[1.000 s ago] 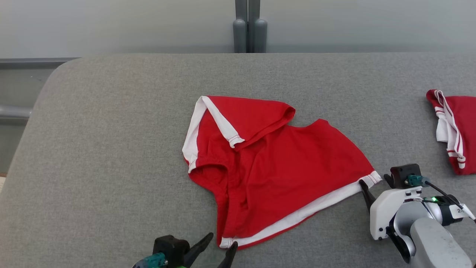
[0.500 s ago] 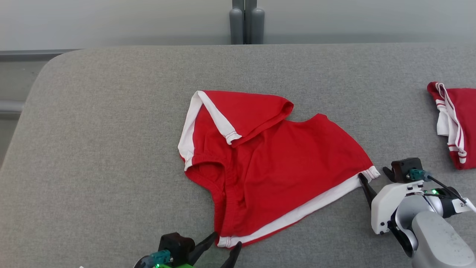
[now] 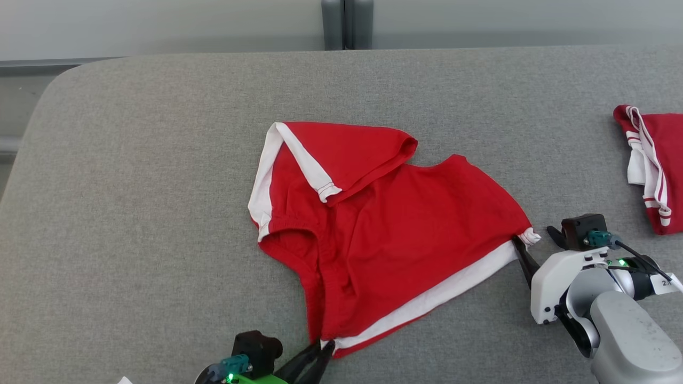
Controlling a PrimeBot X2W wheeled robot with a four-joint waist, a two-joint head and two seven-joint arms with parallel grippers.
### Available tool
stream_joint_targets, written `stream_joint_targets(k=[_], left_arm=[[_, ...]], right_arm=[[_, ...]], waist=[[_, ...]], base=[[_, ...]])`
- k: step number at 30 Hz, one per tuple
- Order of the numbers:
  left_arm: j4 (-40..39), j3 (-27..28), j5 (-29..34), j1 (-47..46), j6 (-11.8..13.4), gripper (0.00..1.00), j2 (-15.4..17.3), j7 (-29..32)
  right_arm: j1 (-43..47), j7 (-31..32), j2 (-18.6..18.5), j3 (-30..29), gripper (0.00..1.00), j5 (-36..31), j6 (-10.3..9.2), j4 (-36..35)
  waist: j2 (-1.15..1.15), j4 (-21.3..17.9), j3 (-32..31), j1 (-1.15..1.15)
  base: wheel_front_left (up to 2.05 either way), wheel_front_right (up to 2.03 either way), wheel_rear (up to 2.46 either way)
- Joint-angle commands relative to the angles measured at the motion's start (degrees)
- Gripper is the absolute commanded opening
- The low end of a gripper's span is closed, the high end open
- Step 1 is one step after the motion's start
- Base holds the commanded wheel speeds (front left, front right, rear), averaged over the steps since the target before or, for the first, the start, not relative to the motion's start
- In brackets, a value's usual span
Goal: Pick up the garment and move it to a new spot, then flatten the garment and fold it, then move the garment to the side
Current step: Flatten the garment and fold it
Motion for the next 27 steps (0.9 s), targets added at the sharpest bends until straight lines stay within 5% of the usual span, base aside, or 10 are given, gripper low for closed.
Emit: stream_joint_targets(k=[1, 2, 4, 13, 20, 27], left_arm=[[0.1, -0.5, -0.7, -1.0, 0.0, 0.00, 0.4, -0.4], [0.3, -0.9, -1.0, -1.1, 0.0, 0.00, 0.7, -0.5], [0.6, -1.5, -1.7, -1.2, 0.0, 0.00, 1.3, -0.6], [-6.9, 0.1, -7.1, 1.3, 0.0, 0.00, 4.1, -1.6], [-29.5, 5.5, -14.0, -0.4, 0.0, 0.00, 9.9, -2.8], [-42.4, 15.5, -20.5, -12.7, 0.0, 0.00, 16.3, 1.8]], right_arm=[[1.1, 0.8, -0.2, 0.8, 0.92, 0.6, -0.07, 0.8], [1.3, 1.0, -0.2, 1.4, 0.30, 1.5, -0.07, 0.6], [1.9, 1.5, -0.3, 2.5, 0.00, 3.8, -0.06, 0.2], [5.9, 2.1, -6.8, 3.0, 0.00, 22.0, -0.04, -15.1], [10.7, 6.6, -13.7, -8.6, 0.00, 33.6, -0.04, -39.7], [1.8, 16.5, -13.8, -19.8, 0.00, 40.6, -0.07, -54.6]], waist=[[0.00, 0.0, 0.0, 0.00], [0.00, -0.1, -0.1, 0.00], [0.00, -0.2, -0.4, 0.00], [0.00, -0.9, -1.8, 0.00], [0.00, -1.9, -0.9, 0.00], [0.00, -2.5, 5.1, 0.00]], base=[[0.00, 0.00, 0.00], [0.00, 0.00, 0.00], [0.00, 0.00, 0.00], [0.00, 0.00, 0.00], [0.00, 0.00, 0.00], [0.00, 0.00, 0.00]])
